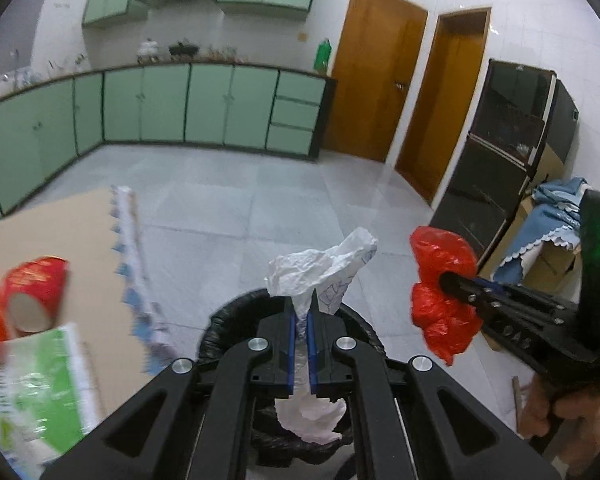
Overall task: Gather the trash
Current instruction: 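Carry both bags over the black bin and open both tools to drop them, then return both tools to the table and grasp another red bag with the right tool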
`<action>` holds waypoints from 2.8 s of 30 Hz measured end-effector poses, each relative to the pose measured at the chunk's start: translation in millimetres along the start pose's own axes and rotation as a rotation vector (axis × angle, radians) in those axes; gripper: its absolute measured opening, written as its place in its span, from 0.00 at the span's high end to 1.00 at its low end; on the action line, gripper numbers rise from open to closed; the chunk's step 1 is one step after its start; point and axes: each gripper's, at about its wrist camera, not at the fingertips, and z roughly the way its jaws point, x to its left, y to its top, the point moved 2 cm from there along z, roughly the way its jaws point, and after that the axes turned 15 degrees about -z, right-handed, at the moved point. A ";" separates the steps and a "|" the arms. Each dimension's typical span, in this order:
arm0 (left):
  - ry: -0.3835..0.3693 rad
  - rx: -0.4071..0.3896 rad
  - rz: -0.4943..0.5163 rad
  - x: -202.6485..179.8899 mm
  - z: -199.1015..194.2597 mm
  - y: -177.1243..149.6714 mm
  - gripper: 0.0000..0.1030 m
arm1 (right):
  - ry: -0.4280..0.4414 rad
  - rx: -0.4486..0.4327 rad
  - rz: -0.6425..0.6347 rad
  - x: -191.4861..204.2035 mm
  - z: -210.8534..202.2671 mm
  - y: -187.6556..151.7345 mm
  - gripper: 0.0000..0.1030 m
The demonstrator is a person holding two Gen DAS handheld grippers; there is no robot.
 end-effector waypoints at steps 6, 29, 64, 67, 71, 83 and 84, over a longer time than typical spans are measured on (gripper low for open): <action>0.014 0.118 -0.011 -2.3 61.1 -9.5 0.90 | 0.005 0.089 0.020 -22.4 56.7 -20.0 0.85; 0.049 0.155 -0.076 2.8 68.1 -2.8 0.39 | -0.020 0.109 0.082 -53.2 79.5 -32.0 0.64; 0.596 -0.262 -0.283 248.0 -291.5 -112.9 0.22 | 0.365 -0.169 -0.238 312.2 -88.8 -51.3 0.21; 0.592 -0.252 -0.297 255.4 -295.2 -120.5 0.23 | 0.387 -0.134 -0.250 326.1 -80.0 -61.9 0.24; 0.575 -0.224 -0.310 261.8 -292.0 -123.6 0.23 | 0.430 -0.109 -0.265 334.1 -78.0 -65.6 0.45; 0.522 -0.108 -0.340 260.7 -256.8 -135.7 0.22 | 0.427 -0.133 -0.257 312.4 -88.0 -51.7 0.69; 0.523 -0.101 -0.344 261.2 -255.2 -136.4 0.22 | 0.423 -0.135 -0.252 309.9 -87.9 -50.0 0.69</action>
